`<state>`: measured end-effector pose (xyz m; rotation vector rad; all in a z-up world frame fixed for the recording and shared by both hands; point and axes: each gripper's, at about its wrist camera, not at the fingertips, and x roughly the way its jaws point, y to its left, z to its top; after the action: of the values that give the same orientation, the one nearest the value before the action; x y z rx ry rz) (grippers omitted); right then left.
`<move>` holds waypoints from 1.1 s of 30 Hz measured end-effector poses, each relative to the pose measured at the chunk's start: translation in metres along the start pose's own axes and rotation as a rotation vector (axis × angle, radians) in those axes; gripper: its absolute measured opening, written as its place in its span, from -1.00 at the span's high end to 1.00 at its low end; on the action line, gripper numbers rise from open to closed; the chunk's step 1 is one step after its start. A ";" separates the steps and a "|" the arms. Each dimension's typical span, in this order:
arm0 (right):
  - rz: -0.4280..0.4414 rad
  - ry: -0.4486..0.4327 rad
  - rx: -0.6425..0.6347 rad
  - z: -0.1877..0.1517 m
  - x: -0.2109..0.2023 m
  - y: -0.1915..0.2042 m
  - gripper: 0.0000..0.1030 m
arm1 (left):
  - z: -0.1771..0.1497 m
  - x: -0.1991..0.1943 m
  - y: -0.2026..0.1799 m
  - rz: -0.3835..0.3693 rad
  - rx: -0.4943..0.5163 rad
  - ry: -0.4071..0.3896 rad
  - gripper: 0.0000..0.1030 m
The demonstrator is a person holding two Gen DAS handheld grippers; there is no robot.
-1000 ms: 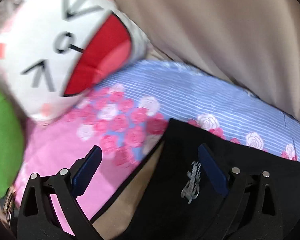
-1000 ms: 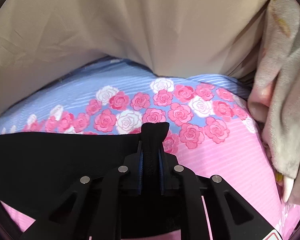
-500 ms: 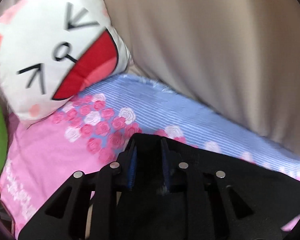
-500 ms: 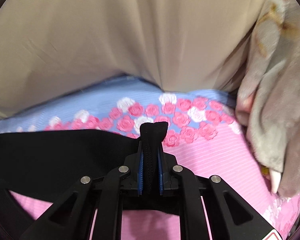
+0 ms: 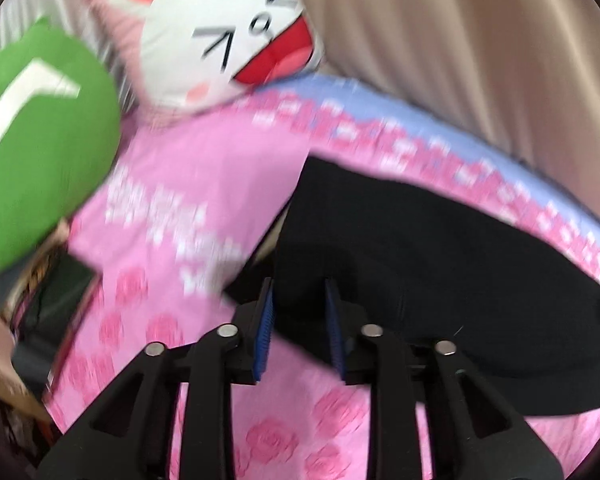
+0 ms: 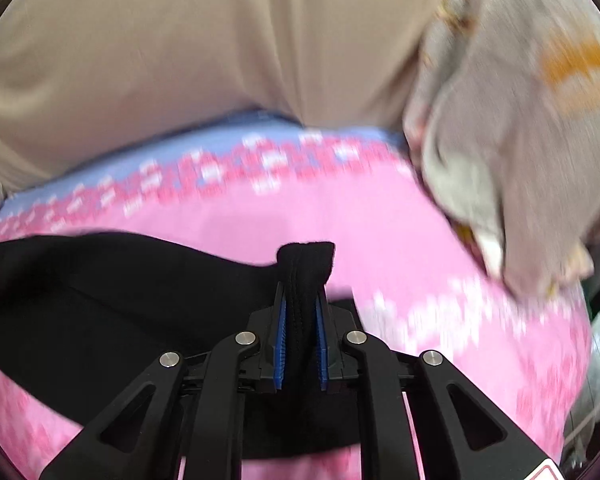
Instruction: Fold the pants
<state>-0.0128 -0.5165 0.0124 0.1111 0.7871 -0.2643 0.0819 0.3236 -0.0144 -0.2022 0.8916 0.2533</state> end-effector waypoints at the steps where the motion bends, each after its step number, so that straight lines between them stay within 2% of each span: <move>1: -0.016 -0.003 0.007 -0.006 -0.002 -0.001 0.63 | -0.008 -0.001 0.002 0.002 -0.032 0.002 0.42; 2: -0.036 -0.015 0.020 -0.011 -0.006 -0.004 0.57 | -0.011 -0.002 0.008 -0.011 -0.060 -0.001 0.32; 3: -0.038 -0.023 0.043 -0.015 -0.012 -0.008 0.52 | -0.014 -0.008 0.010 -0.061 -0.107 -0.011 0.24; 5: -0.033 -0.047 0.073 -0.021 -0.027 -0.010 0.48 | -0.016 -0.021 0.010 -0.179 -0.172 -0.026 -0.49; 7: -0.049 -0.070 0.087 -0.025 -0.040 -0.012 0.45 | -0.016 -0.029 0.003 -0.206 -0.202 -0.053 -0.64; 9: -0.061 -0.081 0.091 -0.030 -0.050 -0.012 0.43 | -0.015 -0.025 -0.006 -0.241 -0.224 -0.036 -0.67; 11: -0.052 -0.091 0.096 -0.037 -0.059 -0.008 0.43 | -0.013 -0.011 -0.017 -0.249 -0.247 0.019 -0.72; 12: -0.048 -0.092 0.094 -0.042 -0.064 -0.005 0.42 | -0.013 0.001 -0.021 -0.278 -0.268 0.072 -0.72; 13: -0.038 -0.087 0.092 -0.045 -0.066 -0.002 0.41 | -0.012 0.012 -0.025 -0.311 -0.287 0.115 -0.70; 14: -0.031 -0.086 0.094 -0.050 -0.069 0.001 0.40 | -0.012 0.024 -0.028 -0.334 -0.310 0.154 -0.43; 15: -0.020 -0.085 0.100 -0.054 -0.071 0.004 0.37 | -0.010 0.029 -0.029 -0.325 -0.311 0.169 -0.19; 17: 0.003 -0.075 0.102 -0.059 -0.071 0.011 0.37 | -0.004 0.029 -0.031 -0.266 -0.283 0.171 0.75; 18: 0.010 -0.072 0.102 -0.063 -0.073 0.014 0.37 | -0.003 0.025 -0.026 -0.261 -0.294 0.165 0.85; 20: 0.028 -0.068 0.100 -0.068 -0.077 0.019 0.37 | -0.004 0.017 -0.008 -0.296 -0.350 0.159 0.87; 22: 0.062 -0.069 0.109 -0.072 -0.081 0.023 0.28 | -0.009 0.014 0.008 -0.258 -0.368 0.159 0.86; 23: 0.080 -0.066 0.116 -0.074 -0.081 0.025 0.22 | -0.014 0.020 0.013 -0.224 -0.357 0.173 0.86; 25: 0.113 -0.042 0.133 -0.076 -0.073 0.029 0.14 | -0.024 0.036 0.012 -0.219 -0.364 0.220 0.86; 28: 0.157 -0.008 0.162 -0.071 -0.058 0.036 0.14 | -0.024 0.030 0.001 -0.170 -0.305 0.175 0.86; 29: 0.199 -0.004 0.176 -0.066 -0.054 0.040 0.14 | -0.022 0.029 -0.001 -0.157 -0.291 0.169 0.86; 30: 0.223 -0.003 0.184 -0.062 -0.051 0.044 0.08 | -0.020 0.030 -0.003 -0.150 -0.289 0.171 0.86; 31: 0.236 -0.004 0.182 -0.055 -0.046 0.051 -0.12 | -0.020 0.032 -0.003 -0.147 -0.295 0.181 0.85; 33: 0.237 0.012 0.161 -0.041 -0.033 0.064 -0.33 | -0.019 0.035 -0.003 -0.148 -0.294 0.182 0.82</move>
<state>-0.0451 -0.4411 0.0070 0.3561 0.7563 -0.1017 0.0899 0.3202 -0.0535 -0.5692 1.0124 0.2295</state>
